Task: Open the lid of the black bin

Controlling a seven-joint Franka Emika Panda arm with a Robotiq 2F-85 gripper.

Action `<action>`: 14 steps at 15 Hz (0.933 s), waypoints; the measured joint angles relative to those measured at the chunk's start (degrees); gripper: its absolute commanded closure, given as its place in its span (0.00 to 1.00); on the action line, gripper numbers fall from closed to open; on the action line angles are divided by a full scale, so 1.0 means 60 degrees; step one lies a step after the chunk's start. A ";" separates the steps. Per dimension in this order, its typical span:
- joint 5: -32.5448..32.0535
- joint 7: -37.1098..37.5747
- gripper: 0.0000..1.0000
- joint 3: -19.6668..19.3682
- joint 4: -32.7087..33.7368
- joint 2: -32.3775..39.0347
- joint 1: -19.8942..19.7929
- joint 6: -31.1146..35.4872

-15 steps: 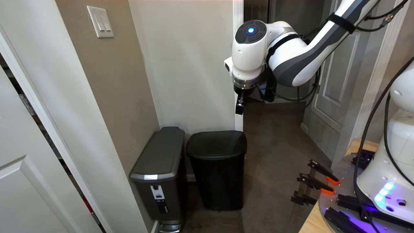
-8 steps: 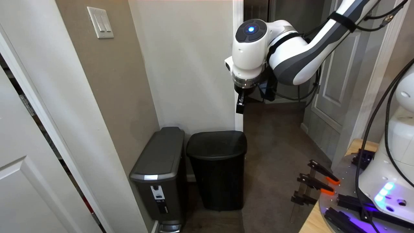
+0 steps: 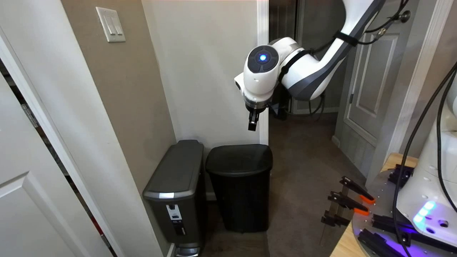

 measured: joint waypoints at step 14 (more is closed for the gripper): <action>-0.1649 0.1000 0.00 -0.1295 0.3805 0.4599 0.1309 -0.1360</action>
